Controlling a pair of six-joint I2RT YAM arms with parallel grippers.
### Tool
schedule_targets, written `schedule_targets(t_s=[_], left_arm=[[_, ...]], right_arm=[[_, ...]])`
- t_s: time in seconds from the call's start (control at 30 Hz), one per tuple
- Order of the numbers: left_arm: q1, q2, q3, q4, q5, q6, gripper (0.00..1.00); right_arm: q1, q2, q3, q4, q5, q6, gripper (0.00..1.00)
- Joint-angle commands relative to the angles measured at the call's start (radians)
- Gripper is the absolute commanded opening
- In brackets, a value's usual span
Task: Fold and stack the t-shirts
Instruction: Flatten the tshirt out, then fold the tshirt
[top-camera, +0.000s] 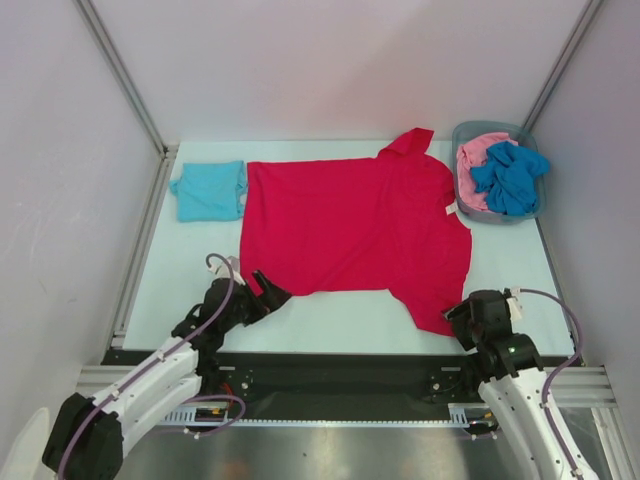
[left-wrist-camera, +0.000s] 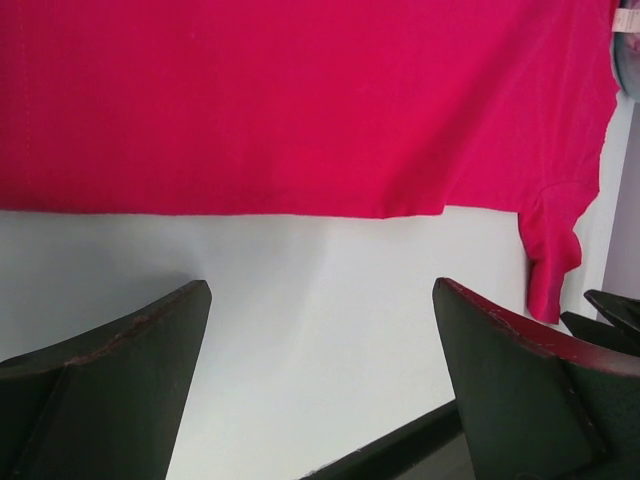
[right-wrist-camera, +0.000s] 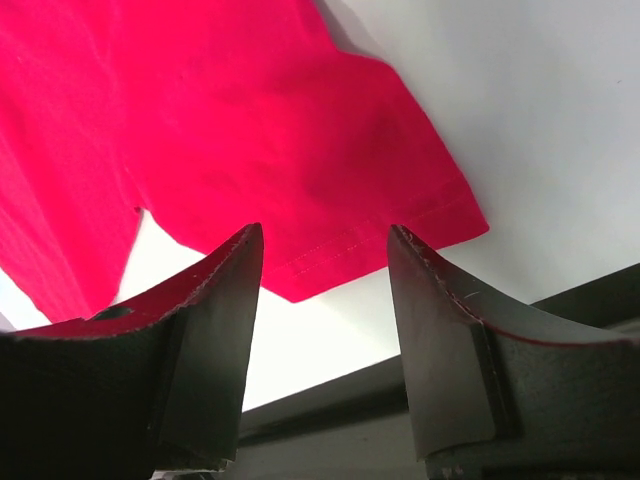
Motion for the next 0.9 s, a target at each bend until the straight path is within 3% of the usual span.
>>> schedule_targets(t_s=[0.0, 0.23, 0.37, 0.63, 0.87], left_arm=[[0.024, 0.063, 0.056, 0.08, 0.036, 0.05, 1.0], [0.032, 0.22, 0.104, 0.175, 0.089, 0.056, 1.0], [0.032, 0.24, 0.115, 0.184, 0.089, 0.071, 1.0], [0.034, 0.257, 0.115, 0.201, 0.094, 0.067, 1.0], [0.034, 0.291, 0.115, 0.23, 0.105, 0.062, 1.0]], right_arm=[[0.003, 0.043, 0.032, 0.046, -0.02, -0.028, 0.58], [0.002, 0.237, 0.093, 0.103, 0.027, -0.064, 0.58], [-0.014, 0.273, 0.109, 0.084, 0.121, -0.012, 0.57], [-0.021, 0.492, 0.23, 0.121, 0.201, -0.064, 0.57], [-0.026, 0.507, 0.238, 0.042, 0.239, -0.04, 0.56]])
